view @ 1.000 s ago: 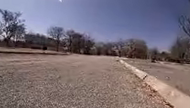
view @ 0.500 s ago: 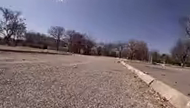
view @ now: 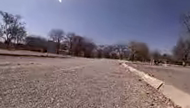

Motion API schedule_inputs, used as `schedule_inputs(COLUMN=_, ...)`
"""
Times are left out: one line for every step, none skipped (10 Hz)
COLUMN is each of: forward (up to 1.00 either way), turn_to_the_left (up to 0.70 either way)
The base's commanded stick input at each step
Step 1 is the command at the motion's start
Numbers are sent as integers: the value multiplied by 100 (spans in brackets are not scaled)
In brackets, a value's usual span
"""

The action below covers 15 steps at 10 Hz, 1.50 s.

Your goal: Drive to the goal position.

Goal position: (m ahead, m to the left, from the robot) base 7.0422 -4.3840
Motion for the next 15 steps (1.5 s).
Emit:
schedule_inputs(forward=70, turn_to_the_left=0)
schedule_inputs(forward=70, turn_to_the_left=0)
schedule_inputs(forward=70, turn_to_the_left=0)
schedule_inputs(forward=70, turn_to_the_left=0)
schedule_inputs(forward=70, turn_to_the_left=0)
schedule_inputs(forward=70, turn_to_the_left=0)
schedule_inputs(forward=70, turn_to_the_left=0)
schedule_inputs(forward=70, turn_to_the_left=0)
schedule_inputs(forward=70, turn_to_the_left=0)
schedule_inputs(forward=70, turn_to_the_left=0)
schedule_inputs(forward=70, turn_to_the_left=0)
schedule_inputs(forward=70, turn_to_the_left=0)
schedule_inputs(forward=70, turn_to_the_left=0)
schedule_inputs(forward=70, turn_to_the_left=0)
schedule_inputs(forward=70, turn_to_the_left=0)
